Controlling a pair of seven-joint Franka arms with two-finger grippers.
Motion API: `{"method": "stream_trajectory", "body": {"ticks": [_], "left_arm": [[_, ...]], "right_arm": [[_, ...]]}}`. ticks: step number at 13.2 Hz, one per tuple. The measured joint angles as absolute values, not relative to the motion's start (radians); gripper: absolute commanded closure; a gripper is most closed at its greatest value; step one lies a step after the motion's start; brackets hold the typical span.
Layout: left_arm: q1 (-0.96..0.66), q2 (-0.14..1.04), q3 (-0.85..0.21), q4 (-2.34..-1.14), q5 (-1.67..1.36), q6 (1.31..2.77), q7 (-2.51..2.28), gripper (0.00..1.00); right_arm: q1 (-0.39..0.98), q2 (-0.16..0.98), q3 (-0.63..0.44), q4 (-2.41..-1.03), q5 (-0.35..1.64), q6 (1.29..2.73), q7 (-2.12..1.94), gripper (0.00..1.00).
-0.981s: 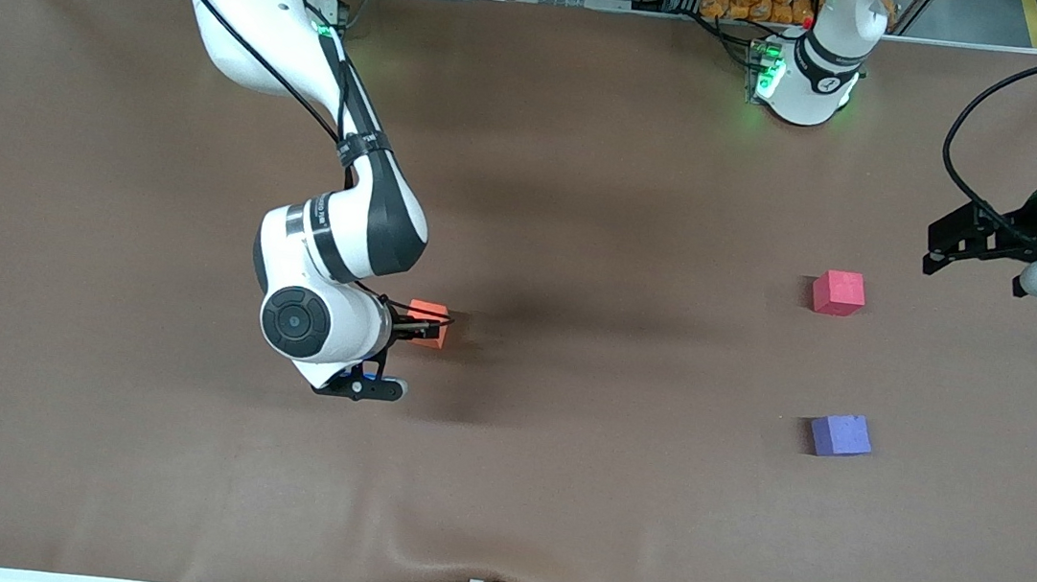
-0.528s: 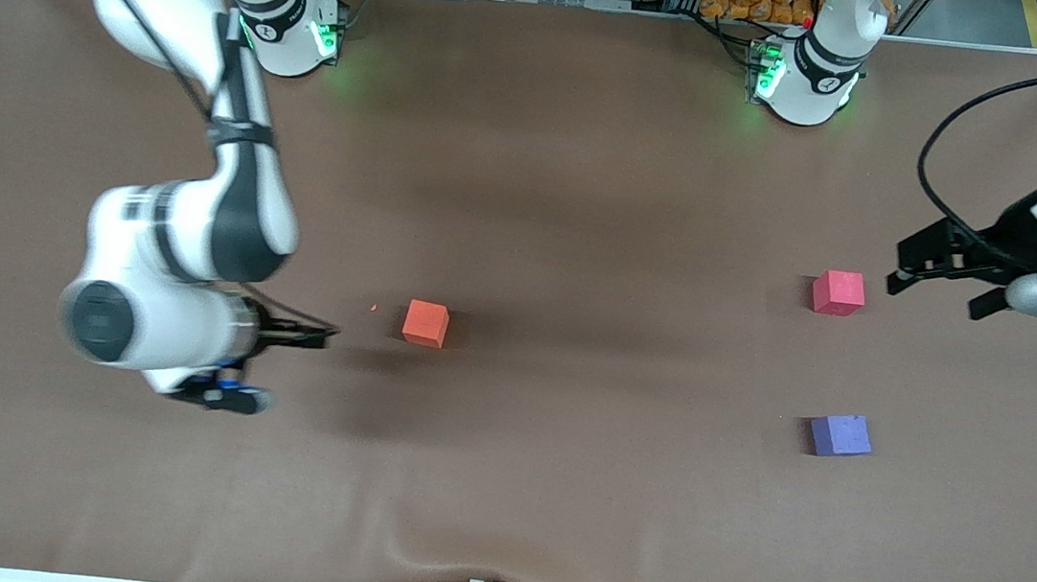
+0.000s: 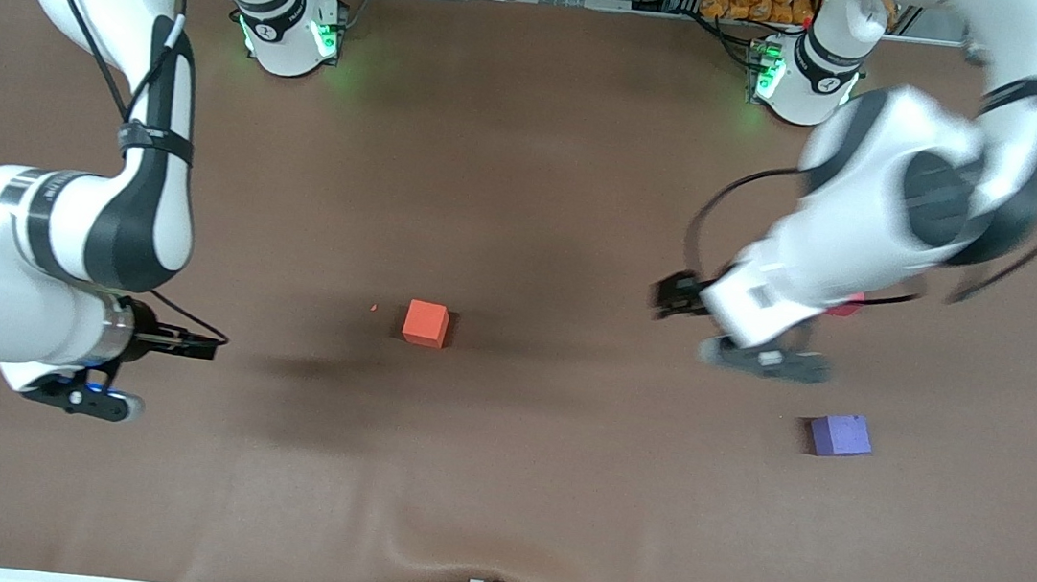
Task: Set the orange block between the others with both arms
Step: 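Reach the left gripper to the orange cube while the right gripper retracts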
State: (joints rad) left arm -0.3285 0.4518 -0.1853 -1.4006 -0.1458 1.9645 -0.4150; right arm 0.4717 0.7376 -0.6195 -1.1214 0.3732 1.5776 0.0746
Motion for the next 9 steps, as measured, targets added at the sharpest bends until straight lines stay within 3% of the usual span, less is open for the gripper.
{"method": "stream_trajectory", "body": {"ticks": [5,9], "left_arm": [[-0.586,0.694,-0.134,-1.384,-0.145,2.409,-0.64,0.0],[-0.934,0.858,0.174,-1.358,-0.145,2.672,-0.778,0.0]], "right_arm": [[0.473,0.737,-0.648,-1.107,0.373,1.578,0.064,0.0],[0.464,0.736,-0.653,-1.096,0.372,1.579,0.064,0.0]]}}
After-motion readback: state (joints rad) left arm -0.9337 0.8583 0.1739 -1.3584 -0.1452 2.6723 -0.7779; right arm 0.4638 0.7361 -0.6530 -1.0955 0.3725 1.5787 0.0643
